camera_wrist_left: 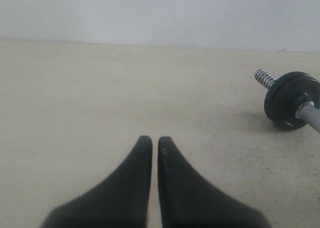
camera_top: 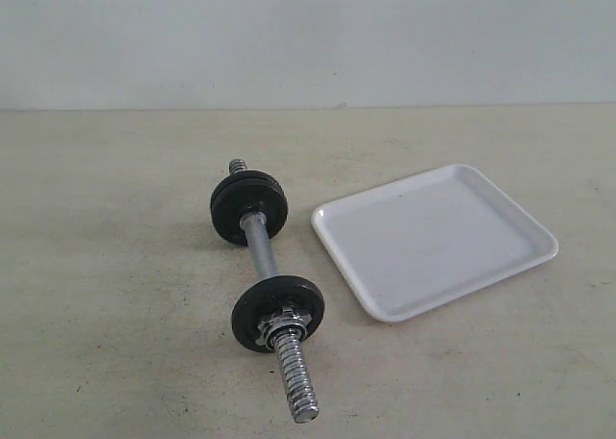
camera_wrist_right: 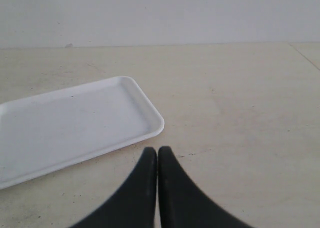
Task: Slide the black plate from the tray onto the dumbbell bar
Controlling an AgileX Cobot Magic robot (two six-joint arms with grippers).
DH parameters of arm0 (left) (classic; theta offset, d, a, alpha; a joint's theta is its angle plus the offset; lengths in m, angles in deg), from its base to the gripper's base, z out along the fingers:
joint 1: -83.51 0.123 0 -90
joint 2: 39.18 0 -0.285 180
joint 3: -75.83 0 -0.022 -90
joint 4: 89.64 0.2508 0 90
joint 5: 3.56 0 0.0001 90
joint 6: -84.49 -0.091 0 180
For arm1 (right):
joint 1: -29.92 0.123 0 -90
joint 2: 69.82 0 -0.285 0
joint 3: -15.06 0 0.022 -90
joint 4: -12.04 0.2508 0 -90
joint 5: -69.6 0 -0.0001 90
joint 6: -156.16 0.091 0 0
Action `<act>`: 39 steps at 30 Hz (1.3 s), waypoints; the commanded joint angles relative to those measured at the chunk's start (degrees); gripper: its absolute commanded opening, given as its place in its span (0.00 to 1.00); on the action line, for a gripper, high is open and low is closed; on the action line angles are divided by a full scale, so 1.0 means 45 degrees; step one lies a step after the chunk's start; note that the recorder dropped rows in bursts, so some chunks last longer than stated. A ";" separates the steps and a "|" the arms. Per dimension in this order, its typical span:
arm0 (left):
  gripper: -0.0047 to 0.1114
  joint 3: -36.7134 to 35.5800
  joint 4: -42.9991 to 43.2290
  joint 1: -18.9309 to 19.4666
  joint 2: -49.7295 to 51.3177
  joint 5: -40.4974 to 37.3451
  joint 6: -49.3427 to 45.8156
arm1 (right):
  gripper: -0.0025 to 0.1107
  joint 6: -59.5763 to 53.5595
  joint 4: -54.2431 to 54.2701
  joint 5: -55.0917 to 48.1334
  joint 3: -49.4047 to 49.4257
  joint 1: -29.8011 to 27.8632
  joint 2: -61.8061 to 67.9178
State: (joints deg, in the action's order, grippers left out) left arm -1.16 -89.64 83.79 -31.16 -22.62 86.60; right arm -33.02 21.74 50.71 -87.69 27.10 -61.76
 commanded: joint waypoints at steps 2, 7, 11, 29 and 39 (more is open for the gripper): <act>0.08 -0.0052 -0.0130 -0.0062 -0.0052 0.0037 0.0080 | 0.02 0.0010 0.0002 0.0116 -0.0005 -0.0015 -0.0059; 0.08 -0.0052 -0.0130 -0.0062 -0.0052 0.0037 0.0080 | 0.02 0.0010 0.0002 0.0116 -0.0005 -0.0015 -0.0059; 0.08 -0.0052 -0.0130 -0.0062 -0.0052 0.0037 0.0080 | 0.02 0.0010 0.0002 0.0116 -0.0005 -0.0015 -0.0059; 0.08 -0.0052 -0.0130 -0.0062 -0.0052 0.0037 0.0080 | 0.02 0.0008 0.0013 0.0343 -0.0005 -0.0015 -0.0059; 0.08 -0.0052 -0.0130 -0.0062 -0.0052 0.0037 0.0080 | 0.02 0.0008 0.0013 0.0343 -0.0005 -0.0015 -0.0059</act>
State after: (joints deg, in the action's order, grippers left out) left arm -1.16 -89.64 83.79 -31.16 -22.62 86.70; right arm -32.84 21.74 51.49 -87.69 27.10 -61.76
